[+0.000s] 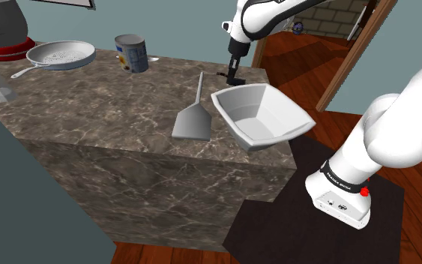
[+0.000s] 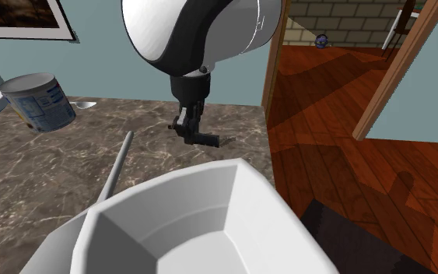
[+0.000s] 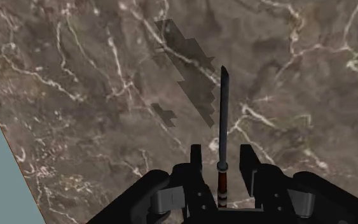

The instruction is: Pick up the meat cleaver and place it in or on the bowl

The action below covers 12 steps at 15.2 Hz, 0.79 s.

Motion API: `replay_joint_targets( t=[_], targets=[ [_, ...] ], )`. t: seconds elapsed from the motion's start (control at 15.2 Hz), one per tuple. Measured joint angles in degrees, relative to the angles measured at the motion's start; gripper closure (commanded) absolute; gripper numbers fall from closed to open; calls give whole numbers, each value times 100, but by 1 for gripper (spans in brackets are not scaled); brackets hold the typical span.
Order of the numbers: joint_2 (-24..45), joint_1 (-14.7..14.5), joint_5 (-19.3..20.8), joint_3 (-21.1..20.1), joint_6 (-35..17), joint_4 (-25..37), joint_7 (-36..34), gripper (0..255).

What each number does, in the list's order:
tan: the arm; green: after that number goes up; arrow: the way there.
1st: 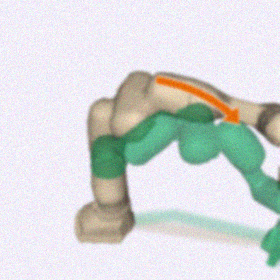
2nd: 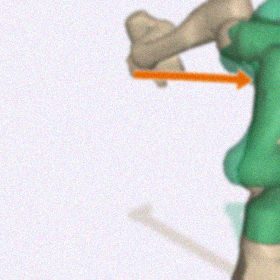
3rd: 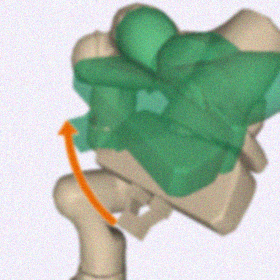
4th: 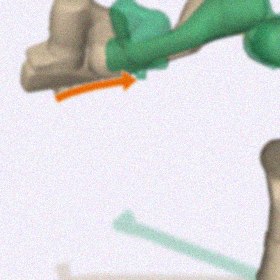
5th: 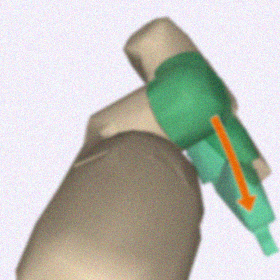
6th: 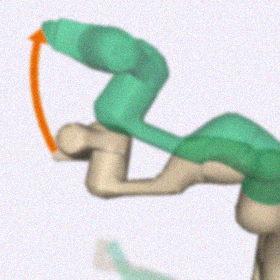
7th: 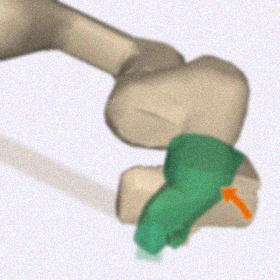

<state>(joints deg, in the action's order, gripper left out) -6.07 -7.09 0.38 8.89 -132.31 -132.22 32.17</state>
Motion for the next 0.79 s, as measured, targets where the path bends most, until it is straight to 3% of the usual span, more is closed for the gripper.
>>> replay_joint_targets(
  t=[0.53, 0.79],
  targets=[
    [0, 0, 0, 0, 0, 0, 0, 255],
    [-105, 3, 20, -3, 237, 135, -13, 255]
  ],
)
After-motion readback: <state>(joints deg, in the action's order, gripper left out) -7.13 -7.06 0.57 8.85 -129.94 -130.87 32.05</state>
